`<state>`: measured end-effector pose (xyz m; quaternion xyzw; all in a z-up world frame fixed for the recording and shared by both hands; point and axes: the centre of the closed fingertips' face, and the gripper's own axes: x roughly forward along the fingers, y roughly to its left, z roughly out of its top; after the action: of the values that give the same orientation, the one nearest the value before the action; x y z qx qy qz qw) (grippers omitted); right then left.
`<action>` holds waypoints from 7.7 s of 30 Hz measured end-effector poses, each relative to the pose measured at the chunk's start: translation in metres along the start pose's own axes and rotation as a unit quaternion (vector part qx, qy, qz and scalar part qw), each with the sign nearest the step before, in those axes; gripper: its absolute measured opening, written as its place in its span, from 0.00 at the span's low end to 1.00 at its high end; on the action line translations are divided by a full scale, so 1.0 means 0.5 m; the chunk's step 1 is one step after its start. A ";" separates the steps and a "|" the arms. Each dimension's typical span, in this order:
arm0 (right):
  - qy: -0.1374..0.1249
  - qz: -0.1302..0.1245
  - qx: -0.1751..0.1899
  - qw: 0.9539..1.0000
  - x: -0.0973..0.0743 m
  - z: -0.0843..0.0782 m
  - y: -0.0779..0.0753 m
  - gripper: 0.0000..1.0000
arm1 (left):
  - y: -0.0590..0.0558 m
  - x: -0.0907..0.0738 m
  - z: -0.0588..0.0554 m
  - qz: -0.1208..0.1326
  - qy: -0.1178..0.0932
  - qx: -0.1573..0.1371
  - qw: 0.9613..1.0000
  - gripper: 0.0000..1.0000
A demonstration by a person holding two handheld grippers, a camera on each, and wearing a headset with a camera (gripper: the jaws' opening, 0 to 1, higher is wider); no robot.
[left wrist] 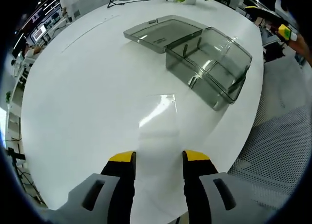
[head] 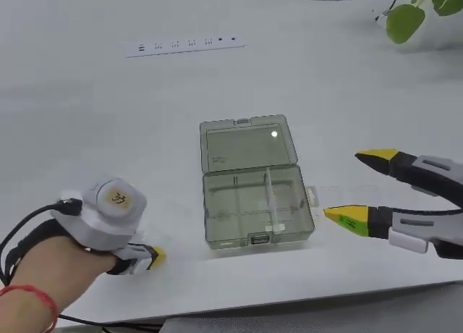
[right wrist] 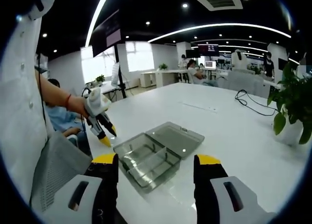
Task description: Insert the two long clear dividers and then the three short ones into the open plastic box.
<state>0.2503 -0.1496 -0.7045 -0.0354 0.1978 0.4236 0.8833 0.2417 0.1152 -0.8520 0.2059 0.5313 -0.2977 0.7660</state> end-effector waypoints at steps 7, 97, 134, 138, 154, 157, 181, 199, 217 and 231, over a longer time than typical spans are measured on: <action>-0.003 -0.005 -0.001 1.000 -0.005 0.001 -0.002 0.63 | 0.003 0.000 0.000 -0.002 0.012 0.000 1.000 0.36; 0.063 0.011 0.018 0.998 0.034 0.008 0.065 0.84 | -0.040 -0.116 0.087 -0.132 -0.184 -0.206 0.952 0.30; -0.048 0.006 0.126 0.991 0.070 0.207 0.113 0.46 | -0.134 -0.303 0.289 -0.250 -0.416 -0.166 0.858 0.30; -0.047 0.012 0.137 0.989 0.083 0.208 0.122 0.38 | -0.140 -0.305 0.297 -0.247 -0.418 -0.161 0.859 0.30; -0.024 0.021 0.182 0.983 0.147 0.191 0.160 0.20 | -0.170 -0.301 0.319 -0.220 -0.411 -0.112 0.878 0.30; -0.025 0.019 0.190 0.981 0.150 0.192 0.160 0.18 | -0.170 -0.300 0.319 -0.218 -0.409 -0.106 0.880 0.30; -0.001 -0.007 0.238 0.971 0.168 0.177 0.158 0.06 | -0.168 -0.281 0.315 -0.209 -0.402 -0.093 0.887 0.32; 0.029 -0.019 0.255 0.966 0.171 0.157 0.121 0.07 | -0.142 -0.250 0.251 -0.194 -0.380 -0.018 0.904 0.53; 0.118 -0.056 0.281 0.951 0.191 0.101 0.085 0.07 | -0.128 -0.213 0.197 -0.192 -0.370 0.092 0.904 0.96; 0.241 -0.105 0.340 0.903 0.210 0.007 0.074 0.07 | -0.121 -0.194 0.169 -0.221 -0.359 0.115 0.899 0.99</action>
<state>0.2822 -0.0480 -0.7371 0.1456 0.5317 0.2141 0.8064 0.2345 0.0402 -0.7316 0.0494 0.2137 -0.5719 0.7904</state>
